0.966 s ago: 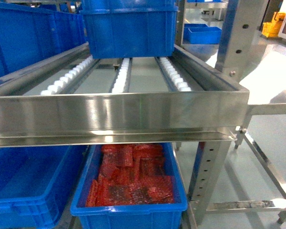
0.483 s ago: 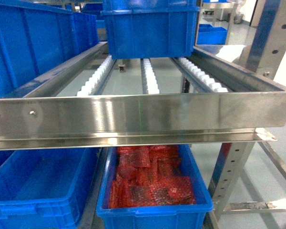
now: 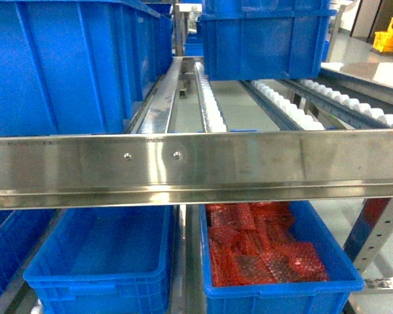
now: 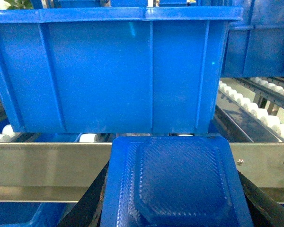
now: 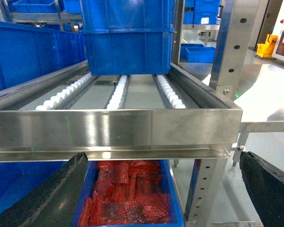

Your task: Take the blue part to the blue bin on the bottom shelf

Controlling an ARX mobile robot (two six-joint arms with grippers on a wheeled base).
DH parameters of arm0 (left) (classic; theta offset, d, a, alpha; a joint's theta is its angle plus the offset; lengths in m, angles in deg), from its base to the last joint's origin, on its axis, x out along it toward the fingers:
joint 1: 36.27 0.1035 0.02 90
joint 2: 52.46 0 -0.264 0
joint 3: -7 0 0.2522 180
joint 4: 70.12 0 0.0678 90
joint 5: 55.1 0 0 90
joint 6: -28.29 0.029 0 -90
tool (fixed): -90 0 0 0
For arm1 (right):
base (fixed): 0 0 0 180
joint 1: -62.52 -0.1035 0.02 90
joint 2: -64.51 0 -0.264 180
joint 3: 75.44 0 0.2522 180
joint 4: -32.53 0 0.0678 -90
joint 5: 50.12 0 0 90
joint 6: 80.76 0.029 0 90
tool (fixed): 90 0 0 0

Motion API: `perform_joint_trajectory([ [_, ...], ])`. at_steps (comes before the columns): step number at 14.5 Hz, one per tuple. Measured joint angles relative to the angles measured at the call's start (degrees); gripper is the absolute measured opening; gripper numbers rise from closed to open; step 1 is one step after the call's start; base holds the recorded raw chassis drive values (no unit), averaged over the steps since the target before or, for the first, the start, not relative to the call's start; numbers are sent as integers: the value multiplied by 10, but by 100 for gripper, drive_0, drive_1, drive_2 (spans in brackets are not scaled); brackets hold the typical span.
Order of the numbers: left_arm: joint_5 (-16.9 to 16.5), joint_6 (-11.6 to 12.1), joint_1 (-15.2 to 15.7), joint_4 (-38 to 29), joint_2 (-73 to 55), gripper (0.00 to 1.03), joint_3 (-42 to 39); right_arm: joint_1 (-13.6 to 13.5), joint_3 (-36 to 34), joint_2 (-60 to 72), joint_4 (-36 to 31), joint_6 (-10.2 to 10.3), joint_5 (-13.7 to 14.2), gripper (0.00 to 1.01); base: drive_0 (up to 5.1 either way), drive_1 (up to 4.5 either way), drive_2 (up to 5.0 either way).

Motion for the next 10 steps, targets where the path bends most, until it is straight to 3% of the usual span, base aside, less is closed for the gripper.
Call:
perform_joint_trajectory([
  [10,0,0,0,0,0,44,0,0,0,0,0,0,0,98,0,0,0],
])
